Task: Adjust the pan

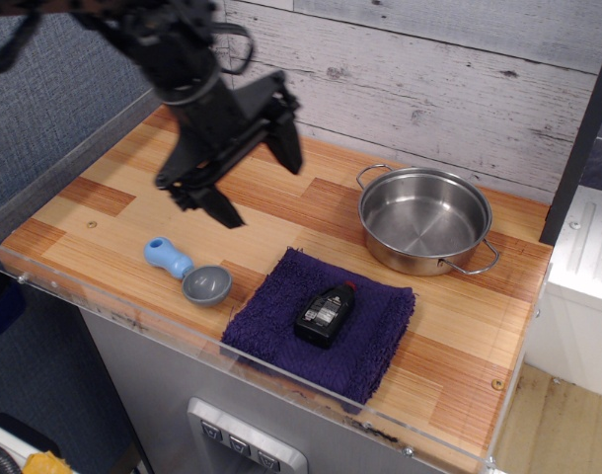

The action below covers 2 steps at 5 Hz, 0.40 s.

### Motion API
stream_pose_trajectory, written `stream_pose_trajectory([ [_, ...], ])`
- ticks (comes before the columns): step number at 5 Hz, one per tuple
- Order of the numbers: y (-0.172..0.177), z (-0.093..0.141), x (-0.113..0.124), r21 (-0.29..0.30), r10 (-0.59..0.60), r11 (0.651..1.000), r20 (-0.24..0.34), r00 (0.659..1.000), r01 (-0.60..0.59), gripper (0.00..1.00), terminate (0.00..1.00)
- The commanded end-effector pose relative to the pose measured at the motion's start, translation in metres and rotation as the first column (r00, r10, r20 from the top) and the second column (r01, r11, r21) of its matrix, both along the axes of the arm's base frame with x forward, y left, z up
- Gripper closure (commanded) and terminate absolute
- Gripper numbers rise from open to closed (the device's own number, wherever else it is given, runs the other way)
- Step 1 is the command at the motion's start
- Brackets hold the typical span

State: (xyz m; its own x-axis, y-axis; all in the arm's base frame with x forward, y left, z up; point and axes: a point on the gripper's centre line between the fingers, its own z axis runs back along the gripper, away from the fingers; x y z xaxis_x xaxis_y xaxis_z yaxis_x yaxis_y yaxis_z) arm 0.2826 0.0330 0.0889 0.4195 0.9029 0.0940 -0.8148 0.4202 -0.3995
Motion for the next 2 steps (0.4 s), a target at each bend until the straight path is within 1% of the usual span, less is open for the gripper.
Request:
stream_pose_trajectory([
  [1,-0.0253,0.0001,0.0241,0.046,-0.188,0.981,0.008,0.982,0.188,0.00,0.00],
  [2,-0.0329,-0.0062,0.0321,0.075,-0.243,0.967,-0.014,0.970,0.244,0.00,0.00],
])
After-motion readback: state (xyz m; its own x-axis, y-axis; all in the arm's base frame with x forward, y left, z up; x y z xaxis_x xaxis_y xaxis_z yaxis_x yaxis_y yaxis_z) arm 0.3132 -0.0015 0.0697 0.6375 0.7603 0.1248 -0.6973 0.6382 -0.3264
